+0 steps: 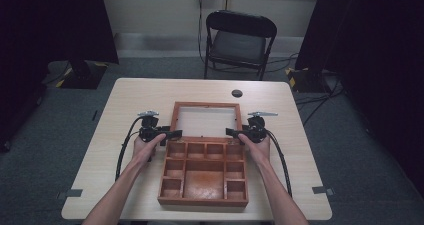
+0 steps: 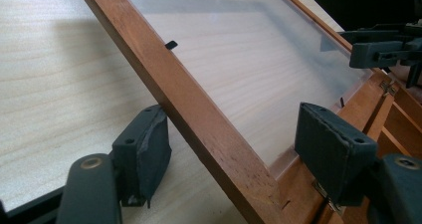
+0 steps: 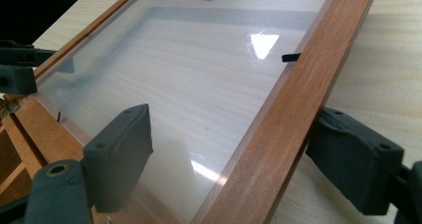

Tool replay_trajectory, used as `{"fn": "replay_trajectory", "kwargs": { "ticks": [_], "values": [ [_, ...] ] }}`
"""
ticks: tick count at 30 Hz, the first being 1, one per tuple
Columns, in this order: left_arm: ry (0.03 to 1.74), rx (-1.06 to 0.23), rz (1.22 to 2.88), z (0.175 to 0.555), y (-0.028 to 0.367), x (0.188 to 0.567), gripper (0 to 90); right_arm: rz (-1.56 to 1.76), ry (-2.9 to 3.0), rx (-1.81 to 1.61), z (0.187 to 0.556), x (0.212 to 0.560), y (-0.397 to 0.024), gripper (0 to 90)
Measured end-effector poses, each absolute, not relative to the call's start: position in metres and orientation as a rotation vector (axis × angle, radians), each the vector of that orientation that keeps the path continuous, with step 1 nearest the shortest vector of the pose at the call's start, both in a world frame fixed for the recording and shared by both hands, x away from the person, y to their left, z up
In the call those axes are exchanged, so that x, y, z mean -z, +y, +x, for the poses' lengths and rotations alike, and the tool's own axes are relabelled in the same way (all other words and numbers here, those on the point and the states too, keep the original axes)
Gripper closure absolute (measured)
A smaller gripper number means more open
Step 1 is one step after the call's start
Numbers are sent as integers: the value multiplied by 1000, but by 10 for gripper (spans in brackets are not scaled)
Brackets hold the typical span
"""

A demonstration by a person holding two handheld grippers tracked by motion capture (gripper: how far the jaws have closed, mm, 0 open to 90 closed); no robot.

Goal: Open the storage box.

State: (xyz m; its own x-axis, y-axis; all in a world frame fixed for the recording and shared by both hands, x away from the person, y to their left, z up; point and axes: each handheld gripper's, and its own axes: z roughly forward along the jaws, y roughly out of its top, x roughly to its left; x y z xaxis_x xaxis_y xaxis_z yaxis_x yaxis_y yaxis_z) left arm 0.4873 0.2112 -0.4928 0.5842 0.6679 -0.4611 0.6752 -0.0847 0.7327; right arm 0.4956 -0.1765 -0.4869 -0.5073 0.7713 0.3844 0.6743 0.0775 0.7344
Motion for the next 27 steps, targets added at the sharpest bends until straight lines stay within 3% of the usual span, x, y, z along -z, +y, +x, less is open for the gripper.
{"fn": "replay_trajectory", "kwargs": {
  "ticks": [7,10,27],
  "values": [
    [1130,35,1771,488,212,496,264,1512,2219,-1389,496,486,-179,192],
    [1117,-25,1799,485,211,491,266,1505,2210,-1399,495,484,-180,202],
    [1101,-106,1852,470,226,480,211,1453,2235,-1389,483,467,-188,158]
  ]
}}
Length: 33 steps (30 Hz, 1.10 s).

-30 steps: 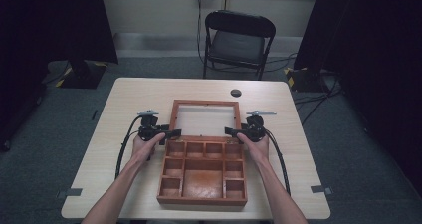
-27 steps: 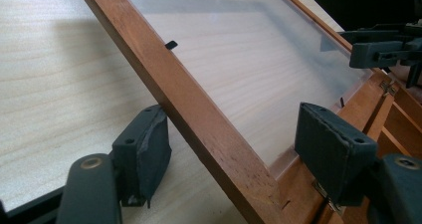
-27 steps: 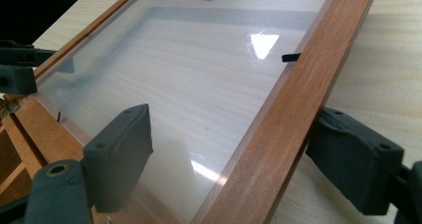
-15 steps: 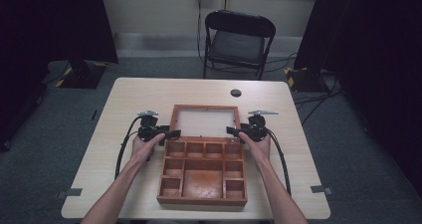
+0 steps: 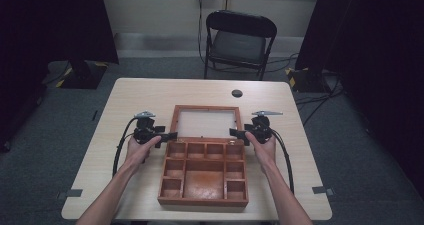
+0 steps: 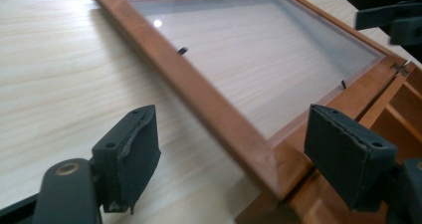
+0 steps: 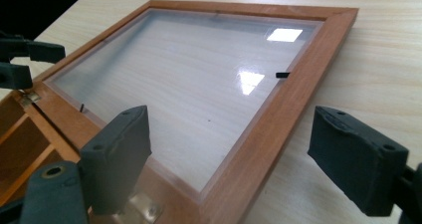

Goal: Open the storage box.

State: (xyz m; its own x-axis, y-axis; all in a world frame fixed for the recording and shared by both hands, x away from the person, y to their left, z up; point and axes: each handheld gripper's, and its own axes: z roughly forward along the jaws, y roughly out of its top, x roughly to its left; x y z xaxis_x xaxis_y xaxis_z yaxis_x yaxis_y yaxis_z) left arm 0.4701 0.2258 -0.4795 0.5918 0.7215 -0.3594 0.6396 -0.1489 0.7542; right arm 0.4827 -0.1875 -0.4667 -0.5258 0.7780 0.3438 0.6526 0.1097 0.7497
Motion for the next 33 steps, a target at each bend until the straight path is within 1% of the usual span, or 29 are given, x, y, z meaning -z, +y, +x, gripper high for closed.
{"fn": "replay_trajectory", "kwargs": {
  "ticks": [3,6,13,16,21,25,28,33],
  "values": [
    [1112,-123,1852,466,232,478,195,1460,2223,-1404,479,463,-191,159],
    [1083,-133,1847,459,242,474,165,1461,2199,-1394,471,460,-198,159],
    [1094,-159,1861,446,255,470,165,1465,2185,-1392,455,457,-216,149],
    [1064,-184,1900,439,257,470,212,1474,2175,-1341,448,456,-223,150],
    [1059,-219,1958,427,259,468,202,1489,2136,-1282,434,453,-238,149],
    [1039,-199,1939,417,264,464,184,1478,2119,-1264,421,451,-245,149],
    [1045,-228,1961,412,267,464,174,1477,2137,-1226,411,451,-247,149],
    [1071,-241,1980,402,274,467,177,1487,2156,-1165,393,454,-250,148]
  ]
}}
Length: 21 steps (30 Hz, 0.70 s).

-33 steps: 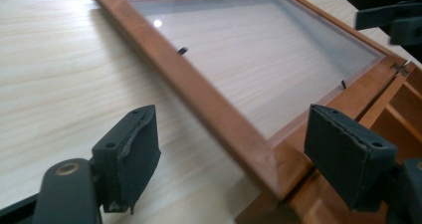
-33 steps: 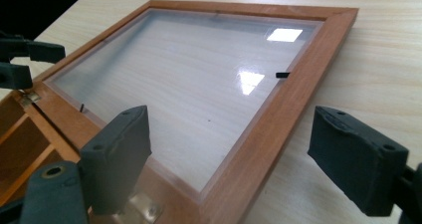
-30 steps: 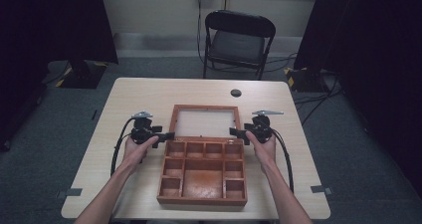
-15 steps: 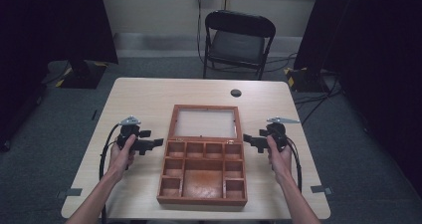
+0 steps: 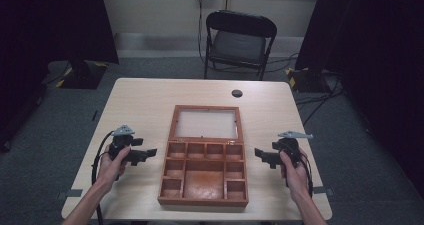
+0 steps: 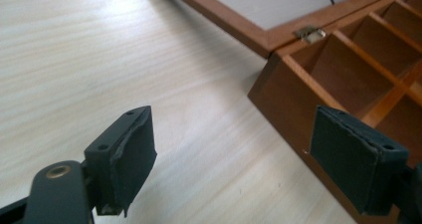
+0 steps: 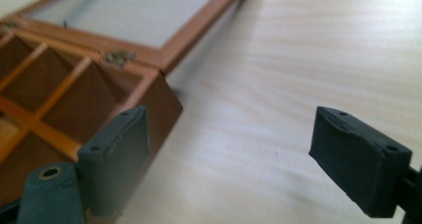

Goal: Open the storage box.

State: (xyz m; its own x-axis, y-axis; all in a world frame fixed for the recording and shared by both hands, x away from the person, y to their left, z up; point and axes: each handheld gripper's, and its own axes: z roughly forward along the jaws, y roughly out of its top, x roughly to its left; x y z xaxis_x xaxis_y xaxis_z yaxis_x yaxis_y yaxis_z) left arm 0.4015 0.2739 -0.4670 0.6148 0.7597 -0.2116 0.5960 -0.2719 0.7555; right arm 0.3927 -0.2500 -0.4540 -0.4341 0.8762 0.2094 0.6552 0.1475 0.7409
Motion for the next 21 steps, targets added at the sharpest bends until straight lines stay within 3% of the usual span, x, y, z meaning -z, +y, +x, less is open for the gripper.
{"fn": "replay_trajectory", "kwargs": {
  "ticks": [15,19,21],
  "values": [
    [1197,-300,2065,370,295,491,167,1473,2213,-953,365,485,-264,148],
    [1146,-438,2122,370,293,496,155,1420,2193,-873,365,492,-262,143],
    [1140,-478,2116,369,292,499,148,1415,2154,-858,366,496,-263,88]
  ]
}}
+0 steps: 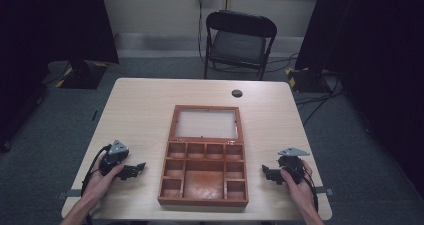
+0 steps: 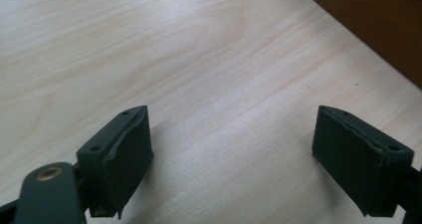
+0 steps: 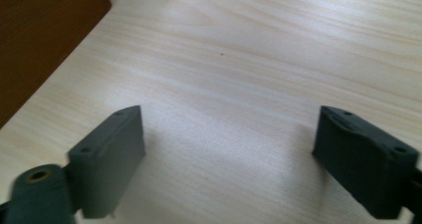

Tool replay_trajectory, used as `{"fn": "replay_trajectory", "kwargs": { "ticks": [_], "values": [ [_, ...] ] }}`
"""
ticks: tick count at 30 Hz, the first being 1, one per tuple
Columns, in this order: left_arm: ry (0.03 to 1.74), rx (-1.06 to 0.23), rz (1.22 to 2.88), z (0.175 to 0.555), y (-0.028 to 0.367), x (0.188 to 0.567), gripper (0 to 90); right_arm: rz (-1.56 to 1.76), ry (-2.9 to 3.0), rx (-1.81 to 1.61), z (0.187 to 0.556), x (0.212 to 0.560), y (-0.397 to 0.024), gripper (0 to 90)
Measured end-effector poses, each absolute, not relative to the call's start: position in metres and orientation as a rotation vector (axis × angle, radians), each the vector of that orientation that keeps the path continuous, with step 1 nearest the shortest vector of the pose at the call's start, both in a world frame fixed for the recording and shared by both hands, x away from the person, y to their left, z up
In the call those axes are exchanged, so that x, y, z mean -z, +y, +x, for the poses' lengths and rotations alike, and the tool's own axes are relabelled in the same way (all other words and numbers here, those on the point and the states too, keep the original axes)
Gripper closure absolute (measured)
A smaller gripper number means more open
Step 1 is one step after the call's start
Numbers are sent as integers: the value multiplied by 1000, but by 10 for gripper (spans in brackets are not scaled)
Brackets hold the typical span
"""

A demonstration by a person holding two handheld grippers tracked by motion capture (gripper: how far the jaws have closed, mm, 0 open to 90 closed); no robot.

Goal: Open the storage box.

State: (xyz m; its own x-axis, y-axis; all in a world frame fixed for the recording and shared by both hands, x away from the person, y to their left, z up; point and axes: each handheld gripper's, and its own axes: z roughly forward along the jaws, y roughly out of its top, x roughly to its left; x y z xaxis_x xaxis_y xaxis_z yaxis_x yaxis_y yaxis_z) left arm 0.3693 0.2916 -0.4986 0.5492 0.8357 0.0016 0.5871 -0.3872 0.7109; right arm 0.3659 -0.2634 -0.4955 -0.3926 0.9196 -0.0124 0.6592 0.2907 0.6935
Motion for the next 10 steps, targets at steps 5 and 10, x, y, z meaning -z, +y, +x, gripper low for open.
{"fn": "replay_trajectory", "kwargs": {
  "ticks": [5,10],
  "values": [
    [1159,-501,2085,370,293,502,72,1434,2097,-878,364,501,-267,23],
    [1167,-501,2088,371,293,502,50,1441,2095,-875,365,501,-267,16]
  ]
}}
